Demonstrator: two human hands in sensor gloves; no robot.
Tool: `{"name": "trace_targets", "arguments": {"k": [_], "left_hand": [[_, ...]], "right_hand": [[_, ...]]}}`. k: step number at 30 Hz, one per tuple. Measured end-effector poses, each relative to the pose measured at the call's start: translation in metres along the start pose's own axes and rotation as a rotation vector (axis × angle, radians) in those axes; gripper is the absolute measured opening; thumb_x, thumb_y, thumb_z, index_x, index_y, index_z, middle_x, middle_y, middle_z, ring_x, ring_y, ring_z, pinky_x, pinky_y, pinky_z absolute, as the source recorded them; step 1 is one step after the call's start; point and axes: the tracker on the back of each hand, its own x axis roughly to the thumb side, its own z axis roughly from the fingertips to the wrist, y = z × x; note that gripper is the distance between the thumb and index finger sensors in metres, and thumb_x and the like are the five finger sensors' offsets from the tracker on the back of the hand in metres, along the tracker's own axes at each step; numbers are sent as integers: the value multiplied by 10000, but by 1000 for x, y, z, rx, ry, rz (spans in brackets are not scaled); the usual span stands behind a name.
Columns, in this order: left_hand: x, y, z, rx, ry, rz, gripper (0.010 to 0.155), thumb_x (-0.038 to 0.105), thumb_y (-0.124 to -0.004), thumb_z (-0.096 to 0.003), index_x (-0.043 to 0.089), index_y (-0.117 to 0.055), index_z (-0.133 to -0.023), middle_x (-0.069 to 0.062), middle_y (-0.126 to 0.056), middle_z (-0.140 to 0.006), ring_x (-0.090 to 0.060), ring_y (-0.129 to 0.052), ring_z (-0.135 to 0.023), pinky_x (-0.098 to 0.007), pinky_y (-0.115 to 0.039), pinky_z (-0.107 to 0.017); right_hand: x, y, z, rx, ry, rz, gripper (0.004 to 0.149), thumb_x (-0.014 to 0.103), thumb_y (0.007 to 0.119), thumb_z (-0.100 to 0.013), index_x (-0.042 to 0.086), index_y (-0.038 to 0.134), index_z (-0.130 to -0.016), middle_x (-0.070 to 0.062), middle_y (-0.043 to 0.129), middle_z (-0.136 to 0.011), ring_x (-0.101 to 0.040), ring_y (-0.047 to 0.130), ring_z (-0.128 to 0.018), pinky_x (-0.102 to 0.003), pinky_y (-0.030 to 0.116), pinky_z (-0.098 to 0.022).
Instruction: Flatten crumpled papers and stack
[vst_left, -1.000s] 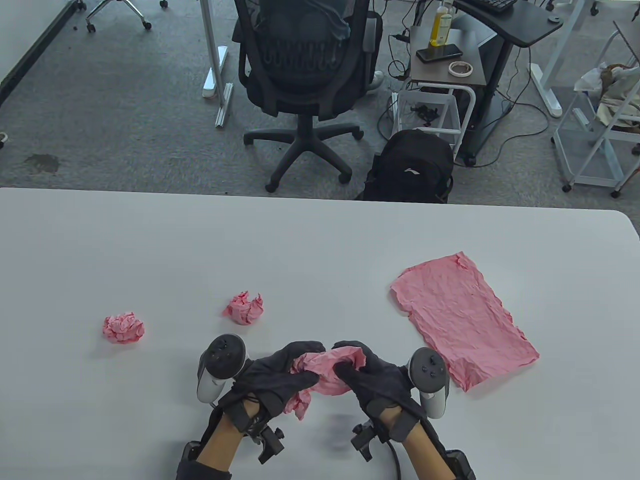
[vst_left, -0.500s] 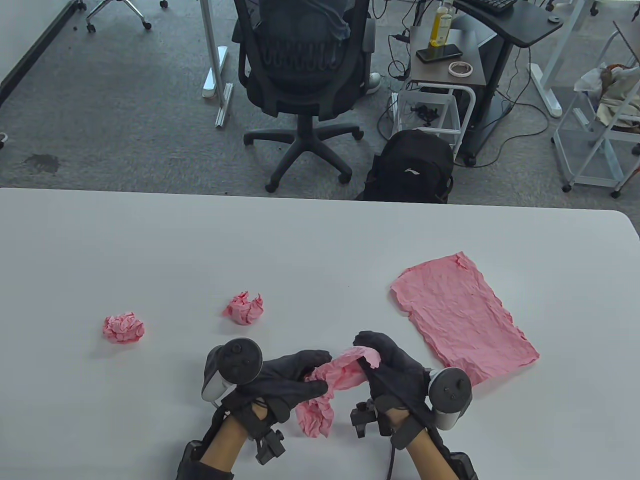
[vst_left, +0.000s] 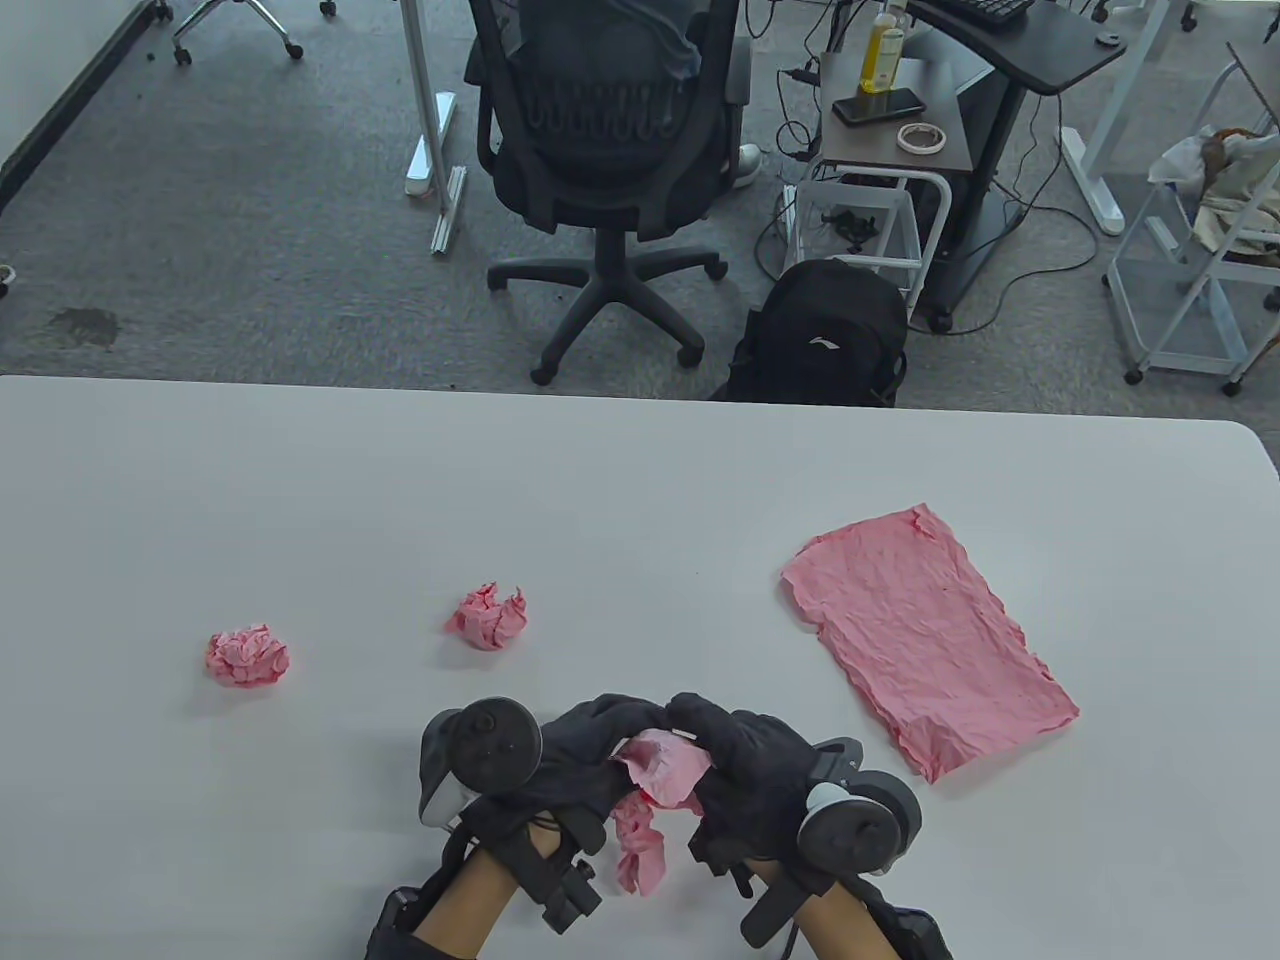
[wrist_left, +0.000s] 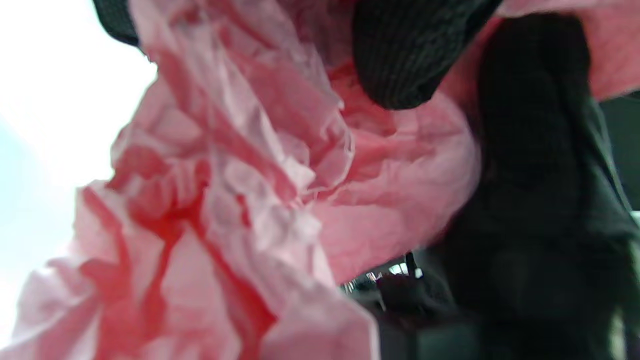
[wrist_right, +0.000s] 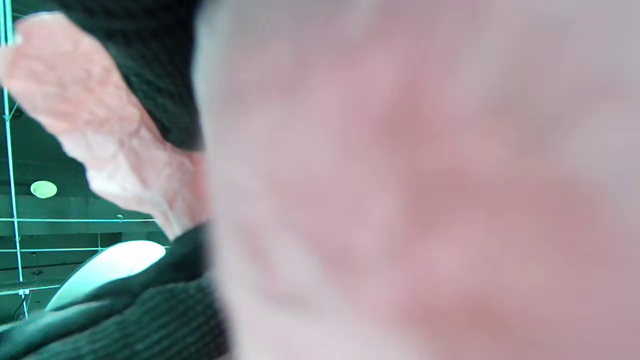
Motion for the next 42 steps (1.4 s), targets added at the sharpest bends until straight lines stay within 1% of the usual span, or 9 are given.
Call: {"name": "trace_targets", "arguments": {"k": [4, 7, 11, 13, 18, 27, 34, 37, 42], "left_hand": [[-4, 7, 1, 16, -35, 136, 483, 505, -773, -559, 349, -714, -1013, 55, -802, -997, -242, -878, -943, -573, -634, -761], [-8, 12, 3, 51, -32, 251, 488, 499, -755, -575, 401, -672, -1046, 99, -824, -959, -197, -894, -920, -550, -623, -784], [-10, 11, 3, 79, 14, 151, 505, 499, -777, -559, 368, -693, -1039, 84, -822, -947, -209, -898, -890, -550, -638, -764], [-9, 12, 3, 67, -6, 116, 548, 502, -801, -542, 349, -675, -1052, 73, -791, -968, -219, -875, -904, -559, -634, -760], [-6, 1, -1, -27, 15, 147, 733, 503, -876, -489, 281, -562, -1113, -33, -598, -1056, -329, -711, -976, -609, -581, -745], [-22, 20, 5, 161, 116, 45, 498, 416, -846, -523, 313, -719, -994, -13, -661, -1063, -315, -761, -994, -590, -614, -746], [-18, 29, 2, 50, -60, 285, 474, 418, -861, -540, 381, -713, -989, 63, -775, -1006, -224, -777, -1037, -623, -531, -812], [-12, 28, 2, 36, -67, 195, 498, 403, -877, -527, 347, -722, -998, 44, -833, -896, -235, -873, -876, -573, -631, -759], [-6, 30, 1, 48, -34, -233, 551, 461, -915, -471, 311, -765, -980, 28, -888, -828, -242, -941, -760, -544, -705, -700]], "right_hand": [[-11, 3, -2, 164, 158, -56, 667, 507, 904, -443, 116, 718, -951, 18, 907, -420, -237, 957, -385, -488, 804, -335], [-21, 5, -1, 192, 181, -161, 394, 410, 894, -472, 155, 904, -772, 22, 898, -430, -248, 944, -459, -501, 789, -396], [-22, 9, 1, 192, 227, -369, 389, 366, 835, -505, 168, 826, -840, -134, 717, -920, -457, 659, -880, -630, 588, -600], [-24, 13, 3, 187, 264, -443, 393, 362, 800, -518, 192, 781, -871, -191, 668, -1024, -486, 640, -908, -636, 590, -601], [-25, 19, 6, 102, 271, -560, 396, 324, 793, -520, 218, 756, -900, -127, 880, -801, -403, 871, -671, -565, 715, -503], [-22, 19, 3, 139, 239, -483, 406, 335, 834, -501, 161, 799, -866, -52, 942, -535, -271, 952, -432, -491, 790, -360], [-30, -8, -1, -4, 275, -283, 392, 376, 860, -488, 149, 861, -807, 12, 950, -334, -165, 959, -229, -419, 824, -220], [-34, -18, -1, -58, 296, -230, 390, 383, 887, -472, 136, 895, -773, 24, 950, -270, -141, 956, -168, -401, 831, -175], [-37, -24, -1, -63, 288, -122, 390, 416, 904, -457, 123, 939, -712, 56, 945, -197, -114, 958, -103, -380, 843, -126]]}}
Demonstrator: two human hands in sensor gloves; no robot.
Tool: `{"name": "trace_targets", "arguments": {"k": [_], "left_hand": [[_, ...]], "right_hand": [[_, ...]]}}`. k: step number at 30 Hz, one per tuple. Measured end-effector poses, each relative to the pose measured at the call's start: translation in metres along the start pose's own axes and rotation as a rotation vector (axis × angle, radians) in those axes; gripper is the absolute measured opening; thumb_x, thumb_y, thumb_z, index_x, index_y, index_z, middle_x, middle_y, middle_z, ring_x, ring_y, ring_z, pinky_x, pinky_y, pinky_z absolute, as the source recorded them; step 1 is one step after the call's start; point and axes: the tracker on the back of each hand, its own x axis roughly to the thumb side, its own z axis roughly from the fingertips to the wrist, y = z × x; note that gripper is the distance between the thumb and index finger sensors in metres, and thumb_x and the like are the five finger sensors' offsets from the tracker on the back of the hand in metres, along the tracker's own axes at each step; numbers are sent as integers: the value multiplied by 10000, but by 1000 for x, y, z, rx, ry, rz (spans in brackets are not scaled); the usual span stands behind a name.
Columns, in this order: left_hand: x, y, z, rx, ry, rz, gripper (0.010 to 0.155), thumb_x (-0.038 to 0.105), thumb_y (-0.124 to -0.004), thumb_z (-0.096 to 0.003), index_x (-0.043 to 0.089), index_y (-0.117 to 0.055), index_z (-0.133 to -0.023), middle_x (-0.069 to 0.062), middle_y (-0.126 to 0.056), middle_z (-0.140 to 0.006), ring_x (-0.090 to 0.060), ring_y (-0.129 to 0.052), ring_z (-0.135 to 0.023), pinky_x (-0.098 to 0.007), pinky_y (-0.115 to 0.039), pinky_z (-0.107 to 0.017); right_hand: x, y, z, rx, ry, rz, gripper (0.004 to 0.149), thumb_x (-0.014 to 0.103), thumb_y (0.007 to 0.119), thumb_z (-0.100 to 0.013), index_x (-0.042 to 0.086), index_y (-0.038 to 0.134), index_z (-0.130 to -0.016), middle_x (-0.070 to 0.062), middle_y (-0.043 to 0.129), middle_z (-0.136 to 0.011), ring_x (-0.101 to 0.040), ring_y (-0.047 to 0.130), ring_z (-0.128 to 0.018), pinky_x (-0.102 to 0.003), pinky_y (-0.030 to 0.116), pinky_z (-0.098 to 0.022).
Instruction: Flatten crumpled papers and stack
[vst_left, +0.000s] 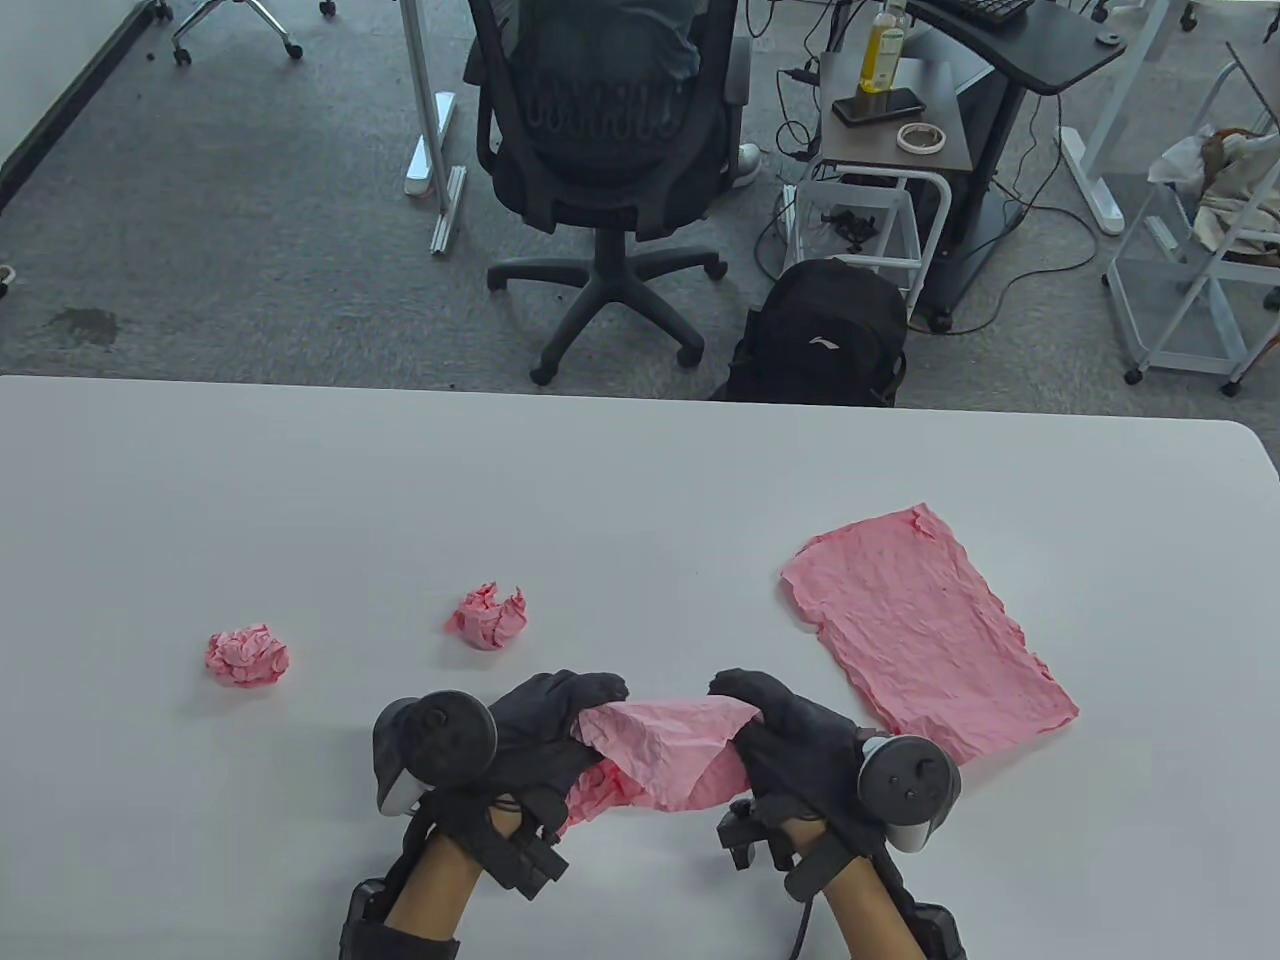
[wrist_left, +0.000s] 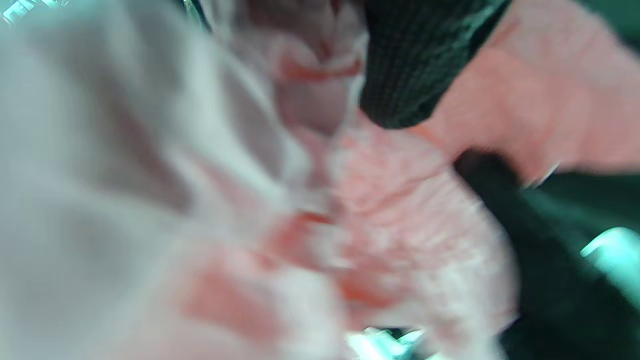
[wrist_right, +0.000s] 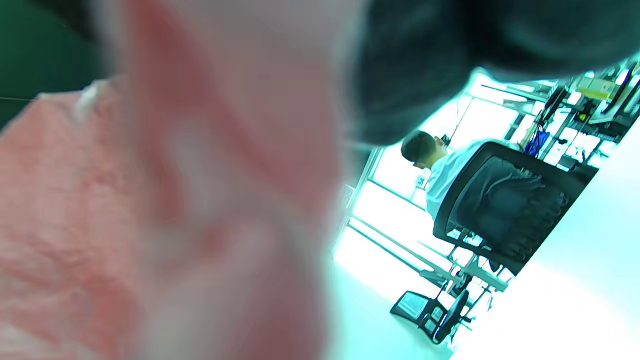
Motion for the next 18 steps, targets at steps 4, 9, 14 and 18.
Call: {"name": "trace_targets", "arguments": {"k": [4, 9, 14, 18], "left_hand": [[-9, 1, 0, -35, 64, -7, 566, 506, -926, -448, 284, -800, -953, 39, -916, -736, -231, -964, -675, -543, -719, -680], [-19, 8, 3, -1, 108, 27, 505, 497, -925, -448, 284, -873, -902, 46, -881, -692, -238, -927, -676, -577, -674, -700], [-25, 5, 5, -12, 56, 366, 453, 468, -852, -512, 353, -799, -946, -17, -679, -1092, -343, -679, -1080, -664, -517, -781], [-28, 1, 2, -73, 13, 677, 446, 397, -817, -556, 345, -751, -993, -3, -835, -981, -318, -829, -996, -626, -589, -772]], "right_hand": [[0, -2, 0, 4, 5, 73, 422, 468, 878, -464, 105, 965, -661, 63, 941, -152, -109, 957, -65, -376, 845, -98], [-6, -11, -1, -34, 50, 51, 426, 471, 872, -467, 99, 969, -651, 65, 938, -146, -109, 957, -62, -377, 846, -96], [-15, -12, -2, -6, 128, 19, 430, 469, 841, -485, 98, 959, -668, 58, 942, -166, -131, 974, -96, -392, 849, -119], [-19, -12, -1, 15, 183, 29, 424, 450, 839, -488, 89, 956, -677, 43, 951, -183, -162, 992, -131, -414, 851, -143]]}}
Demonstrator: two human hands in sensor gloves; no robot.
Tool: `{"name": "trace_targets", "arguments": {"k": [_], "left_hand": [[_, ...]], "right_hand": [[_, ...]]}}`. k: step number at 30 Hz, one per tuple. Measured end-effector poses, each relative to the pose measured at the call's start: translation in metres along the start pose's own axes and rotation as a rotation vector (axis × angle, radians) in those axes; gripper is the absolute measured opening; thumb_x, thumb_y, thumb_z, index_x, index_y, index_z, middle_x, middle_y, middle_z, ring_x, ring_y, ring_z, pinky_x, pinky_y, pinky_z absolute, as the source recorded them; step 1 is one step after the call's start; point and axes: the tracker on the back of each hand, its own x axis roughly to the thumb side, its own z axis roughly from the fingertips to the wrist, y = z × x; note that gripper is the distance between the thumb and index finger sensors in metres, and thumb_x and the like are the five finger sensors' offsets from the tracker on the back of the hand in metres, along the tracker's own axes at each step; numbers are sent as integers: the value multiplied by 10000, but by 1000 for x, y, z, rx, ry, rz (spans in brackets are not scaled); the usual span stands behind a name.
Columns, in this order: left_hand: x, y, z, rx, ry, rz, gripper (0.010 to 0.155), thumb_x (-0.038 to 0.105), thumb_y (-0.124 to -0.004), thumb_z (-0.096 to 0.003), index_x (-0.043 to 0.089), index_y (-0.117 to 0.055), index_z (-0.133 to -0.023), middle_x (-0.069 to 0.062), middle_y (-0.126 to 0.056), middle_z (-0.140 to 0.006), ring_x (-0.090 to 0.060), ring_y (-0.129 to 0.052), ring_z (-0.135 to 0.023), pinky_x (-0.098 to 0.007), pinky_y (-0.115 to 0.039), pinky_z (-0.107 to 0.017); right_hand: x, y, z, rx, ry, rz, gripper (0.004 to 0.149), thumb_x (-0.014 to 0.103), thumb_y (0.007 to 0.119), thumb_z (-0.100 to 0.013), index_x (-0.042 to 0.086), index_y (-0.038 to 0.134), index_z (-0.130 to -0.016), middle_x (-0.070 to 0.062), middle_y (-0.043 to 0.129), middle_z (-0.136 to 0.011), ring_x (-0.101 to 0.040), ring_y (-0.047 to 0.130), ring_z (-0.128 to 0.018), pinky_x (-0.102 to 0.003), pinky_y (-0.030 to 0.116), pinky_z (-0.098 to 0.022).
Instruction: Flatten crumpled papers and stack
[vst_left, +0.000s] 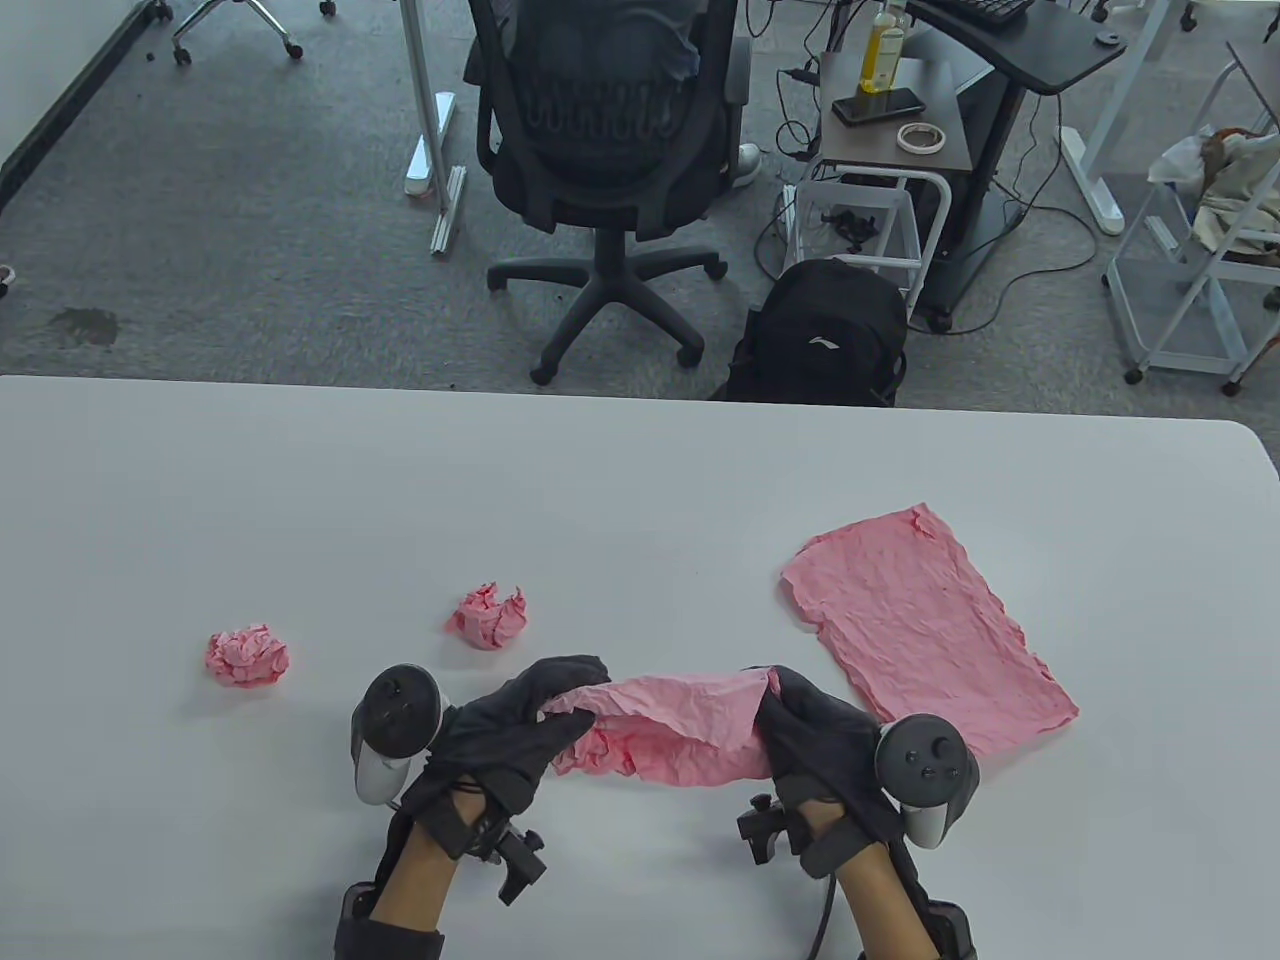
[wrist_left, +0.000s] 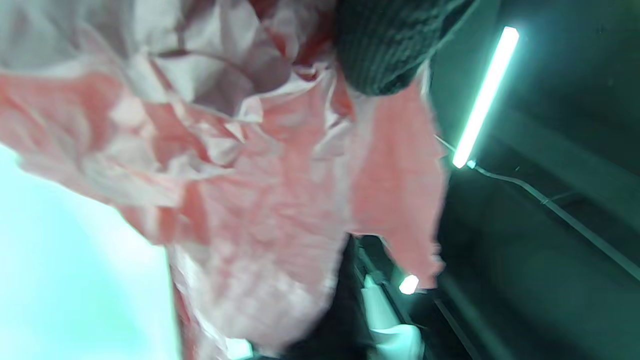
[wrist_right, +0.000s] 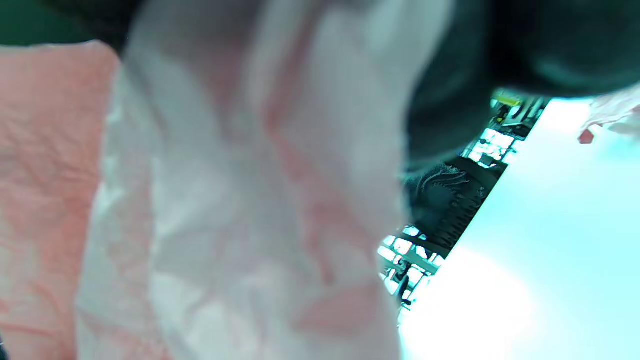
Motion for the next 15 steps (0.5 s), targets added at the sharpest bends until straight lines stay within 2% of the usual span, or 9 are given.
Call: {"name": "trace_targets", "arguments": {"k": [2, 3, 5, 6, 7, 9, 11, 13, 15], "left_hand": [[0, 2, 1, 12, 6, -43, 440, 402, -814, -558, 344, -753, -990, 1, -877, -897, -284, -917, -855, -569, -660, -737], [2, 4, 2, 53, 12, -101, 436, 415, -811, -557, 349, -757, -984, 17, -887, -867, -271, -937, -802, -539, -693, -717], [4, 6, 3, 84, 14, -178, 432, 424, -811, -557, 350, -761, -979, 28, -896, -821, -255, -947, -739, -520, -710, -696], [5, 6, 3, 79, 15, -212, 432, 424, -811, -557, 349, -762, -980, 25, -896, -814, -254, -945, -730, -521, -710, -692], [5, 5, 3, 69, 16, -247, 432, 428, -808, -557, 353, -759, -980, 27, -895, -812, -248, -946, -726, -519, -711, -691], [6, 2, 2, 61, 6, -263, 431, 431, -809, -554, 356, -764, -977, 34, -897, -809, -246, -945, -724, -520, -711, -692], [5, -3, 0, 33, -2, -212, 437, 429, -810, -556, 352, -755, -983, 34, -890, -816, -249, -935, -734, -527, -698, -702], [3, -7, -1, 7, 18, -193, 466, 434, -837, -542, 324, -754, -987, 23, -888, -810, -270, -927, -731, -545, -687, -700], [3, -10, -2, 5, 49, -325, 562, 452, -906, -492, 296, -742, -1007, 15, -878, -799, -283, -918, -729, -568, -674, -695]], "right_hand": [[1, 0, 0, 8, -18, 4, 432, 439, 842, -490, 74, 945, -696, 15, 963, -213, -200, 1002, -171, -442, 846, -172], [6, 2, 2, 13, -49, 45, 442, 424, 840, -495, 72, 912, -752, -31, 985, -297, -261, 1009, -256, -481, 834, -231], [13, 6, 3, 75, -103, 124, 585, 456, 849, -494, 152, 711, -974, -125, 942, -650, -392, 941, -560, -555, 764, -417], [15, 8, 4, 109, -115, 122, 696, 467, 858, -492, 202, 555, -1061, -164, 833, -855, -447, 849, -716, -588, 711, -485], [17, 11, 5, 122, -133, 106, 764, 469, 865, -490, 233, 454, -1090, -180, 723, -978, -467, 775, -803, -606, 676, -525], [18, 14, 4, 131, -179, 40, 734, 428, 891, -480, 278, 499, -1082, -186, 695, -1022, -482, 746, -840, -625, 653, -548], [16, 16, 4, 170, -203, -12, 565, 392, 866, -497, 278, 674, -1015, -176, 726, -1013, -475, 740, -857, -629, 645, -562], [13, 17, 3, 161, -217, -115, 409, 351, 807, -524, 225, 800, -913, -173, 771, -985, -471, 758, -850, -627, 656, -561], [11, 16, 2, 139, -174, -293, 379, 310, 803, -518, 182, 825, -874, -180, 866, -896, -468, 856, -756, -604, 713, -513]]}}
